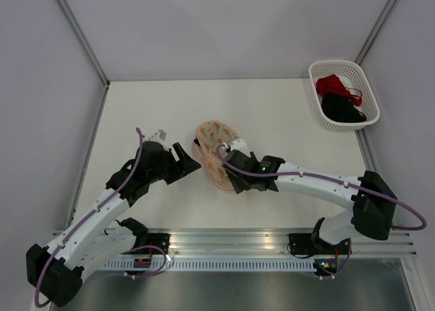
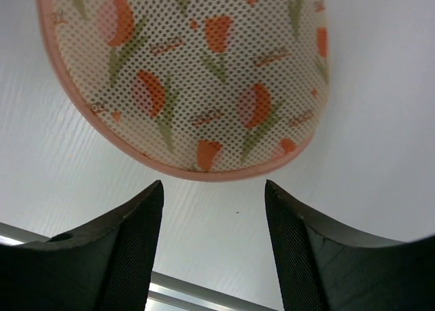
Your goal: Unzip the laundry bag and remove the bra
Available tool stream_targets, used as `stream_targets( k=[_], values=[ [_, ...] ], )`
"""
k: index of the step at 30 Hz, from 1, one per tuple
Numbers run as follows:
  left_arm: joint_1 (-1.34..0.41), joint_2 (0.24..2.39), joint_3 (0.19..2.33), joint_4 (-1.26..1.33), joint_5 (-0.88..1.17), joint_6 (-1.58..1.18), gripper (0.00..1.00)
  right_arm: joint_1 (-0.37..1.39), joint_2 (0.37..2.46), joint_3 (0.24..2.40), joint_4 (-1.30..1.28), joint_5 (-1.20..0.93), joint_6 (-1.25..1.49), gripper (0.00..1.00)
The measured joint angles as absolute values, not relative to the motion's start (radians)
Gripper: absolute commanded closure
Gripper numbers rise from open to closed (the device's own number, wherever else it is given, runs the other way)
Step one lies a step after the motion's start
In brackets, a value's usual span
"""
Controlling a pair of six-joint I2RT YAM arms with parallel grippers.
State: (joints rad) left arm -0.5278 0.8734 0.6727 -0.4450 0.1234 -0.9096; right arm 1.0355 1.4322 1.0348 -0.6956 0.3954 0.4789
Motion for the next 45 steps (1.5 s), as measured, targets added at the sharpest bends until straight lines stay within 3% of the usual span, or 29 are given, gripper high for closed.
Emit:
stream_targets(
  k=[13, 16, 19, 20, 21, 29, 36, 39, 40, 41, 45],
  values=[
    [-0.528, 0.641, 0.603, -0.623, 0.075, -0.981, 0.2, 1.078, 1.626, 1.101, -0.589, 0.284, 0.376, 0.45],
    [-0.528, 0.635, 0.59, -0.645, 0.072, -0.987, 0.2, 1.081, 1.64, 1.112, -0.58, 0.267, 0.365, 0.57],
    [-0.528, 0.635, 0.588, -0.655, 0.068, -0.991, 0.2, 1.084, 1.664, 1.129, -0.579, 0.266, 0.357, 0.81],
    [-0.528, 0.634, 0.588, -0.656, 0.068, -0.991, 0.2, 1.085, 1.676, 1.137, -0.578, 0.267, 0.355, 0.99],
    [-0.528, 0.634, 0.588, -0.657, 0.067, -0.991, 0.2, 1.085, 1.687, 1.144, -0.578, 0.269, 0.35, 1.0],
    [-0.528, 0.616, 0.588, -0.657, 0.058, -0.991, 0.21, 1.085, 1.673, 1.151, -0.582, 0.317, 0.379, 0.99],
    [-0.528, 0.61, 0.588, -0.658, 0.058, -0.991, 0.21, 1.024, 1.399, 1.127, -0.607, 0.576, 0.59, 1.0],
    [-0.528, 0.608, 0.588, -0.659, 0.058, -0.991, 0.21, 0.865, 1.279, 1.098, -0.68, 0.716, 0.756, 0.78],
    [-0.528, 0.608, 0.588, -0.661, 0.059, -0.991, 0.21, 0.794, 1.257, 1.086, -0.708, 0.769, 0.808, 0.6],
    [-0.528, 0.608, 0.588, -0.662, 0.059, -0.991, 0.21, 0.747, 1.251, 1.078, -0.733, 0.806, 0.845, 0.51],
    [-0.528, 0.608, 0.588, -0.673, 0.059, -0.991, 0.21, 0.665, 1.289, 1.066, -0.84, 0.886, 0.918, 0.42]
  ],
)
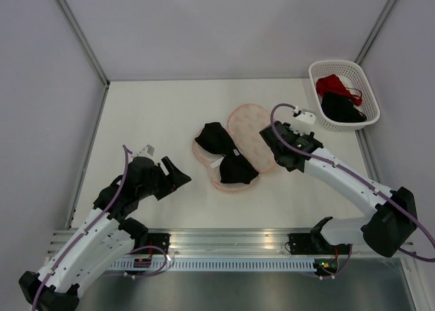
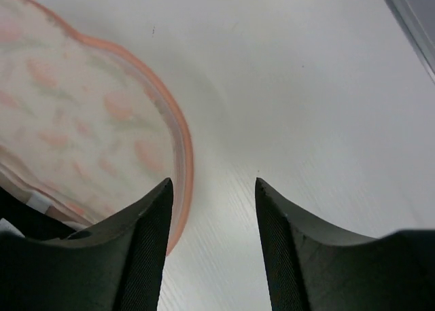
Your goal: Unzip the laundry bag and remove the bra
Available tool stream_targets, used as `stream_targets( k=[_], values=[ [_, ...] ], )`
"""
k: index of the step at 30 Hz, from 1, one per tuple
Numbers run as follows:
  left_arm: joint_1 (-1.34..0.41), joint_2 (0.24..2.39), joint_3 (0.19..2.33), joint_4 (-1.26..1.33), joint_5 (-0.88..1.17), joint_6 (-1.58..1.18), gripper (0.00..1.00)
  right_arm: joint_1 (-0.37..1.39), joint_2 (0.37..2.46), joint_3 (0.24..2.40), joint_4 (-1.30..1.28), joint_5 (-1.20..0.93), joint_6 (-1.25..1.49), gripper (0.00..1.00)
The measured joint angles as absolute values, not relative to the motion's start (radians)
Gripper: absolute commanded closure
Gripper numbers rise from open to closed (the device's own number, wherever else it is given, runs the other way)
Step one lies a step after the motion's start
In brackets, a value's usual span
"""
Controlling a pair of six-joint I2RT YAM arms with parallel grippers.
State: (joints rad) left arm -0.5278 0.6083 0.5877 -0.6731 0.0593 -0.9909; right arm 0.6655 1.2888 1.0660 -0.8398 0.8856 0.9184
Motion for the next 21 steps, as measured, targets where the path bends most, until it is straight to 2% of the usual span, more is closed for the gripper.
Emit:
stream_targets(
  k=[4, 9, 12, 21],
  values=[
    [-0.528, 0.606, 0.588, -0.686, 0.059, -0.991, 0.21, 0.679, 1.269, 1.036, -0.79, 0.823, 0.862, 0.38],
    [-0.528, 0.601, 0.588, -0.701, 0.059, -0.991, 0.21, 0.698, 1.127, 0.966, -0.634, 0.642, 0.723, 0.35],
    [-0.528, 0.602, 0.588, -0.706, 0.059, -0.991, 0.21, 0.698, 1.134, 0.974, -0.545, 0.533, 0.641, 0.34],
    [-0.528, 0.603, 0.588, -0.71, 0.059, -0.991, 0.21, 0.704, 1.59, 1.145, -0.437, 0.19, 0.447, 0.33]
  ],
)
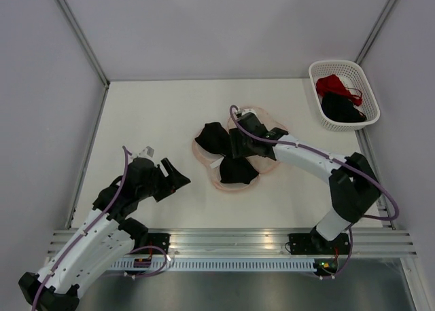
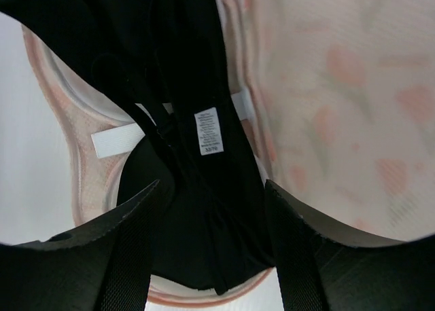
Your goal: Unzip the laundry bag and remove the bra
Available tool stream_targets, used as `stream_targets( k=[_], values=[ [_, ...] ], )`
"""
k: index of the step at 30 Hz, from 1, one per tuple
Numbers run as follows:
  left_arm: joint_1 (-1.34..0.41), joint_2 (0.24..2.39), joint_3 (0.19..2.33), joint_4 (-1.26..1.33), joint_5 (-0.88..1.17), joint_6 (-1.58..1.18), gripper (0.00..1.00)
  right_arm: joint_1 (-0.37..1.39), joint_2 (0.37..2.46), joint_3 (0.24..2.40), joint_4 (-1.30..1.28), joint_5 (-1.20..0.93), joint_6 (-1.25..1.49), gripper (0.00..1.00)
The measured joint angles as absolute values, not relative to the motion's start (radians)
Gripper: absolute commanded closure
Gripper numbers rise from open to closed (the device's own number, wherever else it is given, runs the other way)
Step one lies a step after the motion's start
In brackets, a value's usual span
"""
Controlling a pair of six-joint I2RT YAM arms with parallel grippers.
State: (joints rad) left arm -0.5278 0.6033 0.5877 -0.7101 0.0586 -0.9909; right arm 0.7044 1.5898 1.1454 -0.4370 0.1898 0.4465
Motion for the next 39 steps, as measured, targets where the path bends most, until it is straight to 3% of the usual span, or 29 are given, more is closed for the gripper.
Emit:
stream_targets(
  k=[16, 19, 22, 23, 24, 31, 39],
  values=[
    [-0.528, 0.591, 0.588, -0.719, 0.054, -0.991, 0.2, 0.717, 1.958, 1.406, -0.438, 0.141, 0.263, 0.33],
    [-0.528, 0.591, 0.588, -0.724, 0.053, -0.991, 0.2, 0.717, 2.001, 1.407, -0.444, 0.151, 0.248, 0.42],
    [-0.528, 0.59, 0.588, -0.726, 0.053, -0.991, 0.2, 0.717, 2.024, 1.407, -0.44, 0.135, 0.234, 0.76],
    [-0.528, 0.591, 0.588, -0.727, 0.052, -0.991, 0.2, 0.717, 2.024, 1.407, -0.436, 0.13, 0.234, 0.95],
    [-0.528, 0.591, 0.588, -0.727, 0.052, -0.991, 0.2, 0.717, 2.024, 1.407, -0.433, 0.128, 0.232, 0.99],
    [-0.528, 0.59, 0.588, -0.727, 0.049, -0.991, 0.2, 0.716, 1.982, 1.394, -0.445, 0.107, 0.227, 0.99],
    [-0.528, 0.591, 0.588, -0.728, 0.042, -0.991, 0.2, 0.716, 1.768, 1.397, -0.503, 0.102, 0.219, 1.0]
  ],
)
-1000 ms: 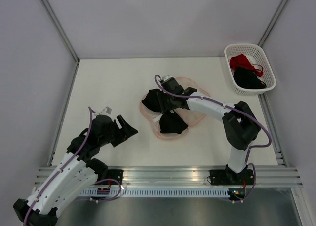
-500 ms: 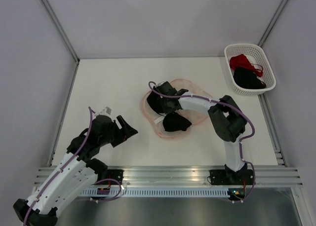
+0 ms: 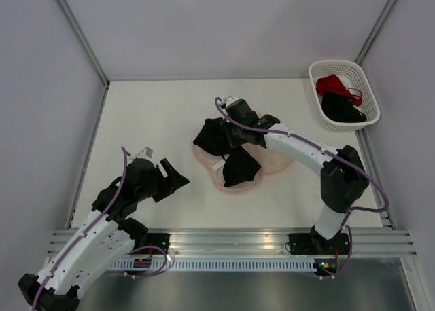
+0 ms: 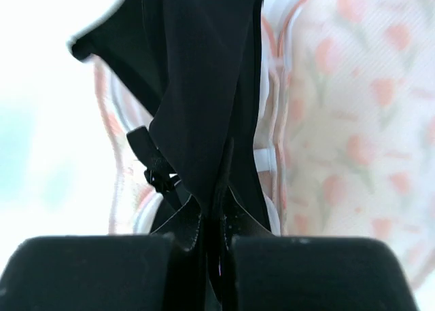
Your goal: Unzip the laundry bag and remove the bra
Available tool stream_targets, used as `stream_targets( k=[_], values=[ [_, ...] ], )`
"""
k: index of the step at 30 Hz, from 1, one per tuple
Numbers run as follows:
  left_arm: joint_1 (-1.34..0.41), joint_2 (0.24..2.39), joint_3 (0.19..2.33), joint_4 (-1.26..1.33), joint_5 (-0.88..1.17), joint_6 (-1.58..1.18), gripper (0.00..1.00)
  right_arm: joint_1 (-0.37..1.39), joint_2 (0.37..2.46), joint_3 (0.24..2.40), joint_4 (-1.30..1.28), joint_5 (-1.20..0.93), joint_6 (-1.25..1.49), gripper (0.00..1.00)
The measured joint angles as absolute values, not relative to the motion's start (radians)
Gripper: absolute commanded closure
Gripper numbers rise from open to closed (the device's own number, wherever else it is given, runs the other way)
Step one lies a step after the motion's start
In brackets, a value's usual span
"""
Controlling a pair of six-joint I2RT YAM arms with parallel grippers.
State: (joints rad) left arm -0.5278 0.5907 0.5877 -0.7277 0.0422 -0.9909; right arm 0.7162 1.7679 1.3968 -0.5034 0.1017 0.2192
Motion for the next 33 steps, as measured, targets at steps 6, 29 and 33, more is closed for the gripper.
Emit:
stream_targets(
  k=[6, 29, 33],
  values=[
    [-0.528, 0.59, 0.588, -0.728, 0.043, -0.991, 0.2, 0.717, 1.691, 1.479, -0.556, 0.155, 0.221, 1.0],
    [-0.528, 0.54, 0.59, -0.77, 0.054, -0.991, 0.2, 0.249, 1.791, 2.242, -0.626, 0.655, 0.236, 1.0],
    [-0.528, 0.522, 0.592, -0.789, 0.058, -0.991, 0.2, 0.123, 1.901, 2.26, -0.579, 0.653, 0.272, 1.0]
  ],
)
